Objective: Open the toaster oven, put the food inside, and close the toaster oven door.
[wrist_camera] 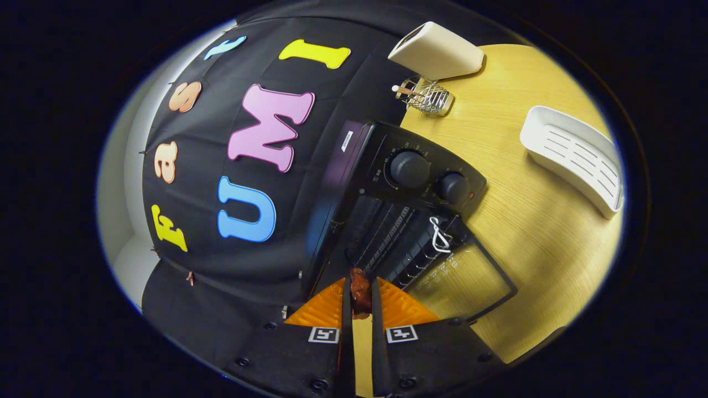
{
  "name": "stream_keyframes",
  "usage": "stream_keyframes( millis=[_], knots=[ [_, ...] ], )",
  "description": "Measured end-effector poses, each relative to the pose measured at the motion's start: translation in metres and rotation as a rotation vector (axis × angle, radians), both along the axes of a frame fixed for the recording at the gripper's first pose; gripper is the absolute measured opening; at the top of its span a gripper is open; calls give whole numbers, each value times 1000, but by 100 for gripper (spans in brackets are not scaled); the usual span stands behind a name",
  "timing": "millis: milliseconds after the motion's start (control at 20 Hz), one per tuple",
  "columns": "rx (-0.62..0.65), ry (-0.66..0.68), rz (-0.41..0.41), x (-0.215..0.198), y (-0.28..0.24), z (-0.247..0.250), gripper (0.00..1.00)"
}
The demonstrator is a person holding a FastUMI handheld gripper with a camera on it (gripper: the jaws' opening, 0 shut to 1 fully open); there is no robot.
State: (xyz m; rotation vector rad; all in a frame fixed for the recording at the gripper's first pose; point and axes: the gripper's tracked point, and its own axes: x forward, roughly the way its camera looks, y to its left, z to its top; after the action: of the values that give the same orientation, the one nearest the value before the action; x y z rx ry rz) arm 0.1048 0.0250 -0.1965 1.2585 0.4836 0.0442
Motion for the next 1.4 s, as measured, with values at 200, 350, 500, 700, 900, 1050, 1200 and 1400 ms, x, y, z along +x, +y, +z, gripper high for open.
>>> stream_keyframes(
  millis=[200,350,500,700,900,1050,1200,1400],
  knots=[
    [-24,-21,-58,31,14,-28,16],
    [-40,-24,-97,50,20,-46,16],
    [-122,-13,-141,62,12,-59,16],
    [-253,-18,-108,70,15,-57,16],
    [-422,-12,-63,64,16,-61,22],
    [-515,-10,-17,54,18,-67,36],
    [-599,-38,48,42,26,-63,61],
    [-796,-94,168,31,43,-55,98]
  ],
)
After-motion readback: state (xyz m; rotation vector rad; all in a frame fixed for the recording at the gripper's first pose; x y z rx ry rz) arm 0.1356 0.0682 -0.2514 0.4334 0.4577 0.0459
